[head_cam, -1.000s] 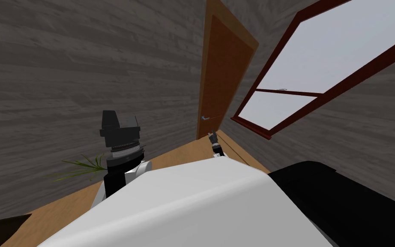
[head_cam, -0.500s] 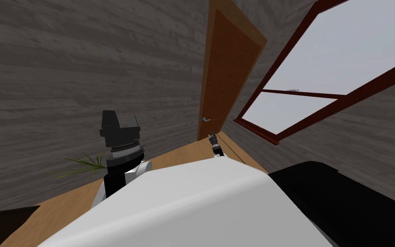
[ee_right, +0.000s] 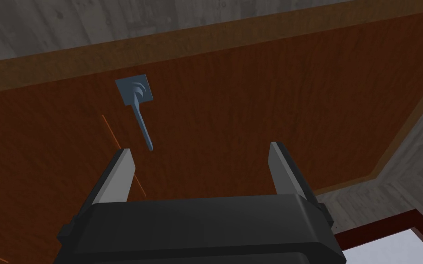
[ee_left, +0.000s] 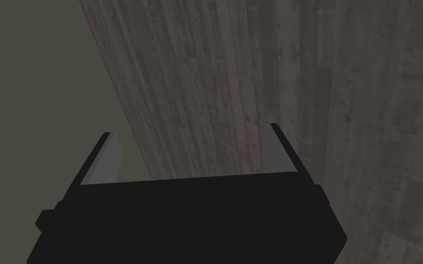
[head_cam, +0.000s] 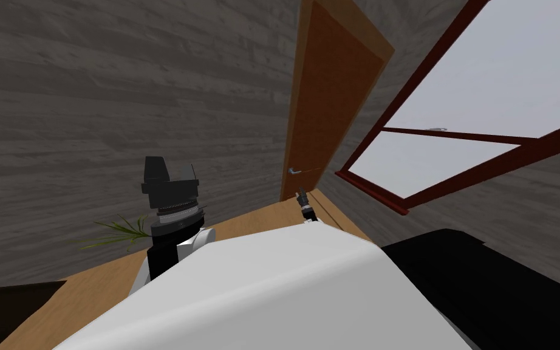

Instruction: Pull the door open

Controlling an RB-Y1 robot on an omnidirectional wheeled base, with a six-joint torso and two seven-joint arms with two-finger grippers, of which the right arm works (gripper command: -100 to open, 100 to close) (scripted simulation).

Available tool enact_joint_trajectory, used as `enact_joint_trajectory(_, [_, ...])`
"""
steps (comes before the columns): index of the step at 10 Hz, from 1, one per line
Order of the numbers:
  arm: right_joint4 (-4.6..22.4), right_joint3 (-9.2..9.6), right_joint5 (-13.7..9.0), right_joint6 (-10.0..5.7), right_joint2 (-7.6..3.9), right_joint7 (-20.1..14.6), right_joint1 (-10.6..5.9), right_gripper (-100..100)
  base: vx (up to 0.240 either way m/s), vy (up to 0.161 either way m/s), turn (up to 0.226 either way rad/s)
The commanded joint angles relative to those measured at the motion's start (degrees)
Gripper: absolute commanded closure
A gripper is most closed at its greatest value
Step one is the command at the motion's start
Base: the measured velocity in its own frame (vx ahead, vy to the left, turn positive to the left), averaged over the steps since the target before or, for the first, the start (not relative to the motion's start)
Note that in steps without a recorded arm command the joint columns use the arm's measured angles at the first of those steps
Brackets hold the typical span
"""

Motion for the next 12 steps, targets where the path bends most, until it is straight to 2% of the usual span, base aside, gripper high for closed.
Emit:
enact_joint_trajectory(1, [2.0, 0.31, -0.3, -0.68, -0.45, -0.1, -0.48, -100, 0.087, -0.076, 0.096])
enact_joint_trajectory(12, [14.6, 2.01, -2.5, -4.02, -3.23, -0.7, -4.51, -100, 0.075, -0.073, 0.078])
